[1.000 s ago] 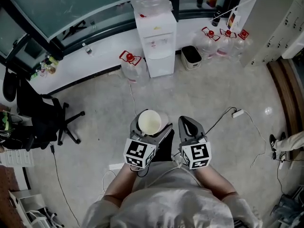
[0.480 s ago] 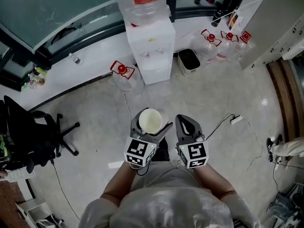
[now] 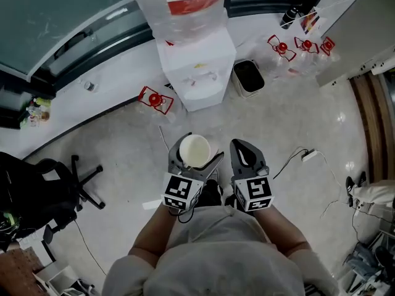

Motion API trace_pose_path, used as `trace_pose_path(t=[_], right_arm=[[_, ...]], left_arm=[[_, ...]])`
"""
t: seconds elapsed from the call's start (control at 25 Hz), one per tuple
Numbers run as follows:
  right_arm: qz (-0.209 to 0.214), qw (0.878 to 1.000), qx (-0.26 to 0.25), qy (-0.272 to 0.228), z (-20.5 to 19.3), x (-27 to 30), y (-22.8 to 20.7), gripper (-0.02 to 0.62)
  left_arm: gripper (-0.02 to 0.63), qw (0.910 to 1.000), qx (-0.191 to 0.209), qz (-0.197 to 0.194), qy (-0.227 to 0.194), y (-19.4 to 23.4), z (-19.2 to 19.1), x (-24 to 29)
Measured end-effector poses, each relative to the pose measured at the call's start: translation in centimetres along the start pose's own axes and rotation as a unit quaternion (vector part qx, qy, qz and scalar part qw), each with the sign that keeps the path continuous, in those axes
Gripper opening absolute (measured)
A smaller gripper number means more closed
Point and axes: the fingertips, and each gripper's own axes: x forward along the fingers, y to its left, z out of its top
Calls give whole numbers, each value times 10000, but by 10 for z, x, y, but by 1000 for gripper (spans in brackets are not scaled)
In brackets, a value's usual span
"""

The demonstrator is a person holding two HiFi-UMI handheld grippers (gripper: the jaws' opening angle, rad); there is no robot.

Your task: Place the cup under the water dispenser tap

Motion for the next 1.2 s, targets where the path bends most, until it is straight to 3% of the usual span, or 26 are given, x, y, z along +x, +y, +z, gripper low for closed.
trace_pose_path(t=[0.2,0.44,0.88,1.2], right_arm=[[-44,9997,15,234,-11,28,-23,29],[87,9990,104,415,-14,62,-63,29],[969,9892,-379,1032,-51,144,-131,29],[1468,9780,-487,1400,-93,203,-161,29]], left_arm=[[460,9995,-172,106,226,23,-17,29],[460,9974,-320,539,356,47,-31,72],[460,9859,-619,1484,474,81,-65,168],[460,9718,-881,2111,575,113,-118,231]])
